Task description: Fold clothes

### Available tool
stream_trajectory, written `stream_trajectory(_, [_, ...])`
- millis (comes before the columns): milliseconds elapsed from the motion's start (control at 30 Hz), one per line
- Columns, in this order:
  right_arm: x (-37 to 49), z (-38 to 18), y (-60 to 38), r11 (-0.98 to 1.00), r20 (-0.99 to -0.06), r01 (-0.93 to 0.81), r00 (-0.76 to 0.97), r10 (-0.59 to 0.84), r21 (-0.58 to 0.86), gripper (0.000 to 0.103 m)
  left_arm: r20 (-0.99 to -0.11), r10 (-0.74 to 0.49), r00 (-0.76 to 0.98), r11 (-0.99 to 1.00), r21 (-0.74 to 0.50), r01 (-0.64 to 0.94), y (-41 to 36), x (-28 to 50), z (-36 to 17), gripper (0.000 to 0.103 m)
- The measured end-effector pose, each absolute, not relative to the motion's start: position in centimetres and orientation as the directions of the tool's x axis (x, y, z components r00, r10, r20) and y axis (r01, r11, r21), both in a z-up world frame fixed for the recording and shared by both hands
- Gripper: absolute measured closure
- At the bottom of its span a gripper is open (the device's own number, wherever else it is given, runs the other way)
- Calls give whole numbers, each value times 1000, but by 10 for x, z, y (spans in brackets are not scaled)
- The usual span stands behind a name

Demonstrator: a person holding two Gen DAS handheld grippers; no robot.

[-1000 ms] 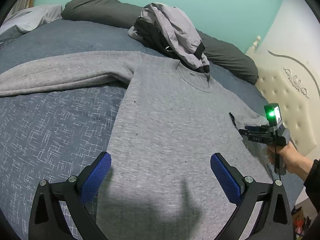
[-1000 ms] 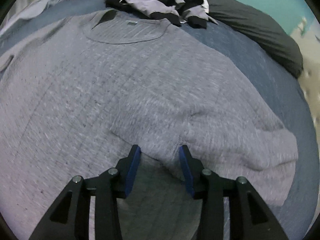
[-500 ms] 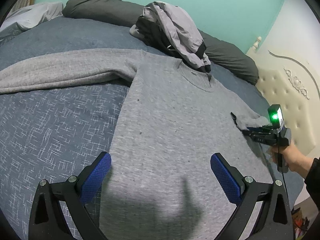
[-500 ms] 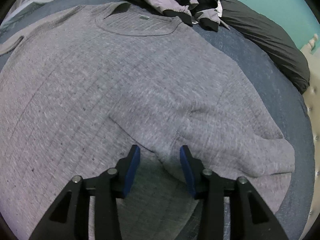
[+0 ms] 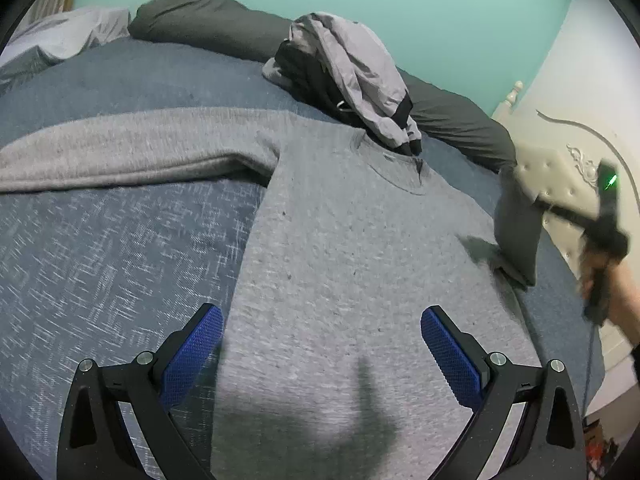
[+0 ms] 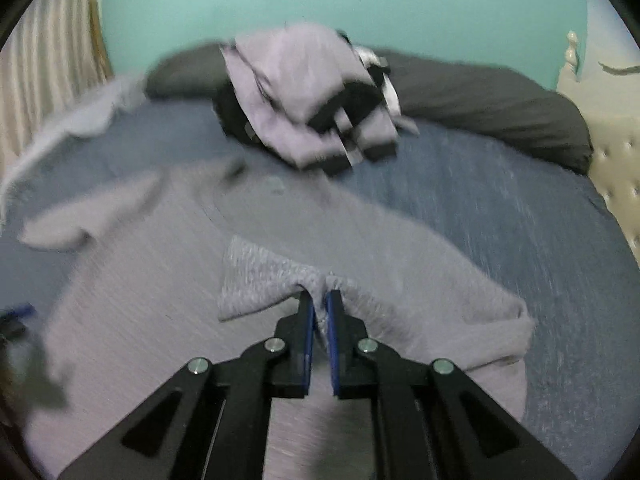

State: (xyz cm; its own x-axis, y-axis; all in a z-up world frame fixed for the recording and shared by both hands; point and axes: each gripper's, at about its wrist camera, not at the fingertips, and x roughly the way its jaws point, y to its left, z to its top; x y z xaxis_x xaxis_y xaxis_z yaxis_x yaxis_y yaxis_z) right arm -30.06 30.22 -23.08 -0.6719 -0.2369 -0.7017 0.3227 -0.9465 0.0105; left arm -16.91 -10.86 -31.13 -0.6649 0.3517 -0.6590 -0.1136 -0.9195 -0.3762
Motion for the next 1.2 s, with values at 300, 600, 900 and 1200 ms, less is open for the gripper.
stream_trajectory(300, [-259,-168,214,-841,-634,522,-604,-482,142,97,-619,322,-717,-922,-376,-89,-132,-157,-291,1])
stream_trajectory(600, [-228,-248,124,-735,-712,617,-379,-591,282,97,-600,271,-753,-928,-371,-39,-163,-141,-281,1])
stream_trajectory(900, [-211,-308,98,-710,-780,631,-258,-571,312,94,-605,269,-750,-929,-367,-37,-166,-143,-283,1])
stream_trajectory(1200, [-210,-321,134,-763,-773,540,-290,-565,355,65,-626,280,-728,-935,-348,-61,-152,-147,-290,1])
